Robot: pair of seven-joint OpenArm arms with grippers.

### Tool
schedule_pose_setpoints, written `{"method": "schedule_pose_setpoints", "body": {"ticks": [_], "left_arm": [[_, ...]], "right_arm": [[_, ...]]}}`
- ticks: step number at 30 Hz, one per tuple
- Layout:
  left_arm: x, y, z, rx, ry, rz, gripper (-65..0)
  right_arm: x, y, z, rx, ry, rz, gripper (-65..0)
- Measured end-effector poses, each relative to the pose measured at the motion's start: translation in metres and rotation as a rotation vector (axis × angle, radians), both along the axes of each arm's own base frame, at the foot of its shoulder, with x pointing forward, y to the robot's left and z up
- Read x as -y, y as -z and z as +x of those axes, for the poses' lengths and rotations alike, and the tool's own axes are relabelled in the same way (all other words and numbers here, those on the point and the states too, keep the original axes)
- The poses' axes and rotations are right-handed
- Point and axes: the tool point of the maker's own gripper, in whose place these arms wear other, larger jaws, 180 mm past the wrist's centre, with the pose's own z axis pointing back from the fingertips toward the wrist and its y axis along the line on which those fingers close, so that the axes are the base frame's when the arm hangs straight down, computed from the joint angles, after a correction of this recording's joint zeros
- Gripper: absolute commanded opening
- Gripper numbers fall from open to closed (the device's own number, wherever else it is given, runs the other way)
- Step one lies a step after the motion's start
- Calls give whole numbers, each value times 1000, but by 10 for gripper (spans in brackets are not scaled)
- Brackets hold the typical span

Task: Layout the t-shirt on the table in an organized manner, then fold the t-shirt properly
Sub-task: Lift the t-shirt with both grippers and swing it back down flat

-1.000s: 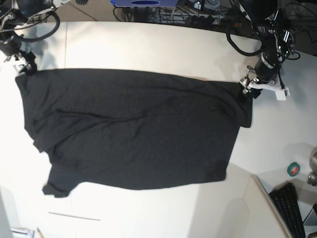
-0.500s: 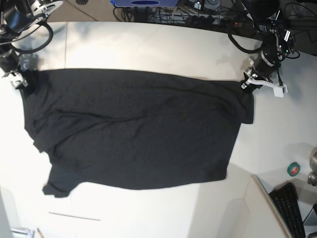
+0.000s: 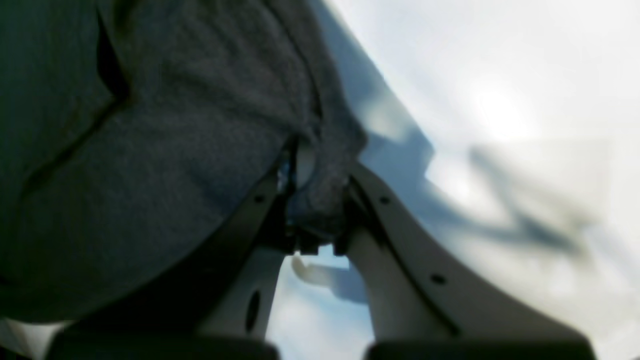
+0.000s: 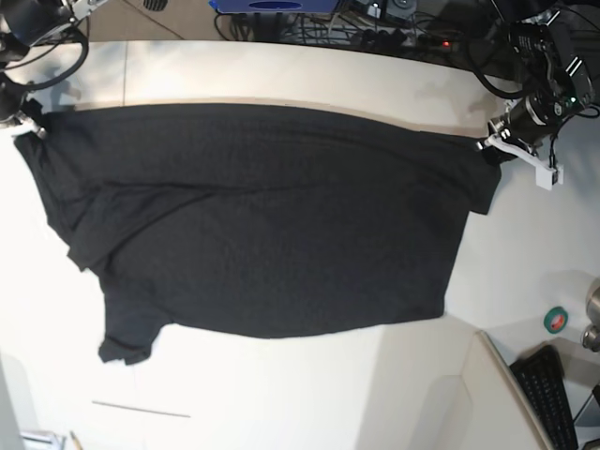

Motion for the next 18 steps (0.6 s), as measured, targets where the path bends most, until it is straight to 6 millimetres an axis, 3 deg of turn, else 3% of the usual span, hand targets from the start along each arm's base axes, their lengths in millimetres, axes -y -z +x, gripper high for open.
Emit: {"method": "schedule_pose_setpoints", "body": {"ticks": [4, 8, 13, 18], "left_arm": [[2, 8, -18, -43, 3, -2, -650], [1, 2, -19, -36, 17, 19, -650], [4, -33, 9, 71, 65, 75, -650], [13, -59, 52, 83, 35, 58, -650]], "right_arm": [[1, 7, -23, -47, 0, -7, -650], [3, 3, -22, -41, -3, -25, -650], [18, -29, 9, 22, -24, -104, -650], [26, -63, 70, 39, -65, -125, -650]]}}
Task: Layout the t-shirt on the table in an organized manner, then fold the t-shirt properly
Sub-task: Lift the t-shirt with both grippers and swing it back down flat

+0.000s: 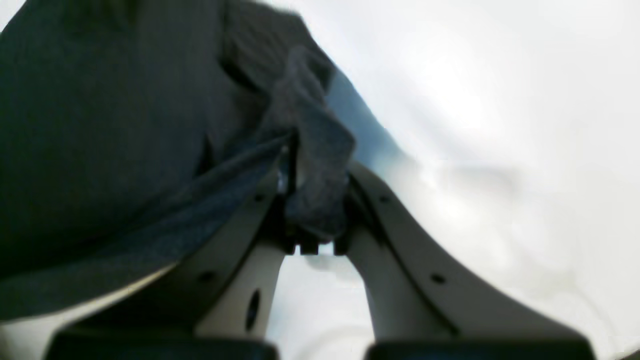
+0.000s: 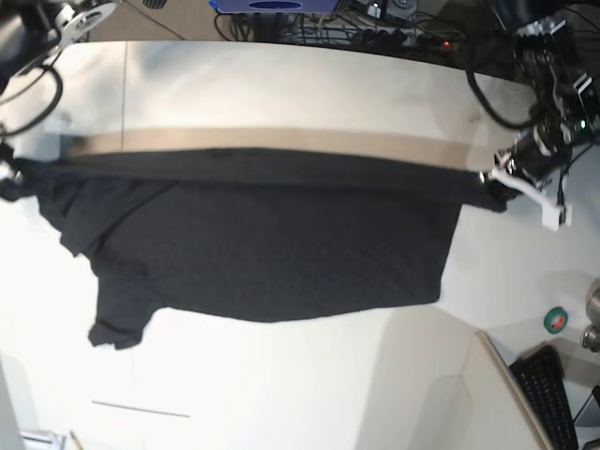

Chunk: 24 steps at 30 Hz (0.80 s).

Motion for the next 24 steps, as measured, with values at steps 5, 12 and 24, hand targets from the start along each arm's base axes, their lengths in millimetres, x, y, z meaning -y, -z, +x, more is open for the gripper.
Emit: {"method": "schedule_pose_setpoints", "body": {"ticks": [5, 12, 24], "left_arm": [[1, -47, 60, 100, -8, -16, -650], [30, -99, 133, 200, 99, -30, -650], [47, -154, 238, 287, 76, -118, -650]], "right_arm": [[-1, -43, 70, 92, 49, 11, -650], [-6, -98, 162, 218, 18, 12, -650], [12, -184, 260, 408, -9, -45, -650]]}}
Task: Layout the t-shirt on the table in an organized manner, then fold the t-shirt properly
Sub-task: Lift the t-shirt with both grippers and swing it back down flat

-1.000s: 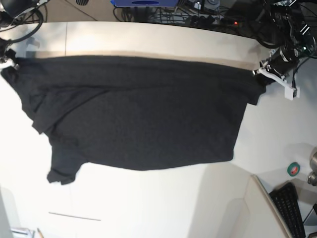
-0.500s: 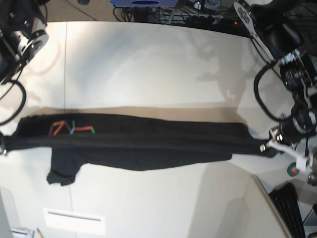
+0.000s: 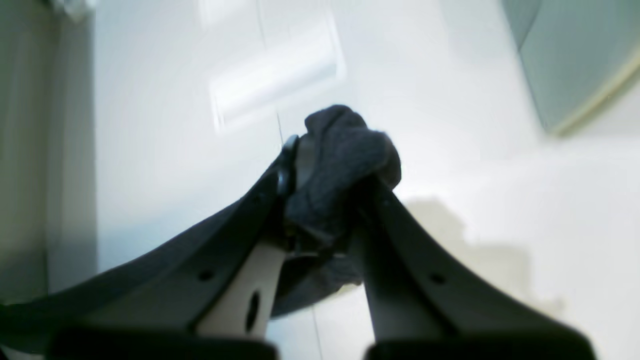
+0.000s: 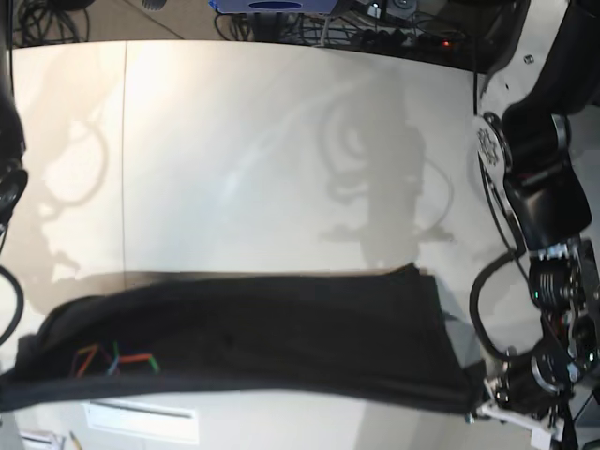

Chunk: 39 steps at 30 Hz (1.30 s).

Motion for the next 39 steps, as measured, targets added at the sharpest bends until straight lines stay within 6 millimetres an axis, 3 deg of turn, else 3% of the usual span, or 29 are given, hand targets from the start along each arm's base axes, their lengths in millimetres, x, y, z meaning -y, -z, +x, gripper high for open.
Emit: {"method": "schedule_pose_setpoints", "body": {"ticks": [3, 6, 12, 14, 16, 18, 20, 24, 26, 29, 31, 34, 36, 39], "left_arm": [[8, -18, 20, 12, 18, -18, -650], [13, -49, 39, 49, 29, -41, -650], [7, -160, 73, 264, 10, -58, -650], [7, -182, 76, 311, 14, -61, -650], [8, -181, 75, 311, 17, -59, -650], [6, -156, 71, 258, 15, -55, -650], [5, -112, 57, 165, 18, -41, -650], [-5, -43, 12, 78, 9, 42, -650], [-14, -23, -10, 67, -5, 85, -650], [-18, 22, -48, -9, -4, 129, -650], [-14, 62, -78, -97, 9, 138, -650], [-5, 114, -121, -220, 37, 121, -650], [-9, 135, -144, -278, 33, 129, -650], [-28, 151, -169, -283, -41, 114, -650]], "right_arm": [[11, -29, 13, 45, 7, -34, -650], [19, -66, 24, 111, 7, -81, -650], [38, -148, 35, 243, 26, -174, -650], [43, -161, 33, 257, 30, -191, -650], [41, -155, 23, 206, 15, -208, -650], [38, -139, 11, 162, -2, -241, -650], [33, -110, -7, 86, -18, -301, -650], [8, -58, -52, -1, -70, -392, -650], [0, -32, -79, -2, -53, -353, -650], [-5, 44, -132, -140, -8, -254, -650], [-9, 95, -172, -269, 14, -198, -650], [-17, 137, -212, -309, 39, -161, -650], [-25, 162, -233, -319, 49, -135, -650], [-31, 199, -274, -406, 59, -108, -650]]}}
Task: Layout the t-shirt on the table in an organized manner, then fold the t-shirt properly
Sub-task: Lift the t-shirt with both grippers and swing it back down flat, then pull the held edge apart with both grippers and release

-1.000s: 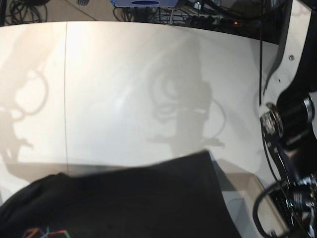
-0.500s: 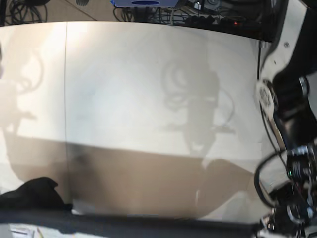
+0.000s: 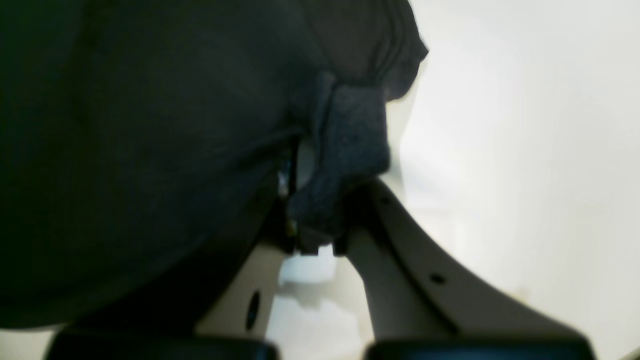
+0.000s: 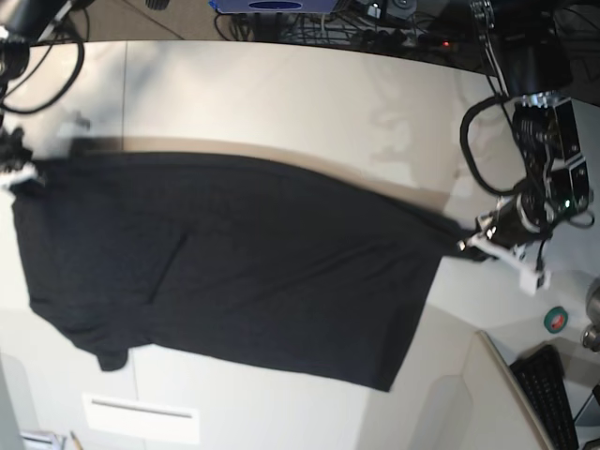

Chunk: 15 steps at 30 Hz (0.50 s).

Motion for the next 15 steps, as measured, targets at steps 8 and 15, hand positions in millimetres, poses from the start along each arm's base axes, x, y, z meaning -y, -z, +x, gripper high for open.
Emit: {"method": "schedule_pose_setpoints", "body": {"ticks": [8, 15], "left_arm": [[-36, 21, -82, -87, -89, 51, -650], [-55, 30, -134, -149, -173, 63, -650]], "right_arm": [[-8, 29, -61, -76, 15, 6, -650], [-16, 40, -87, -123, 25, 23, -650]]}}
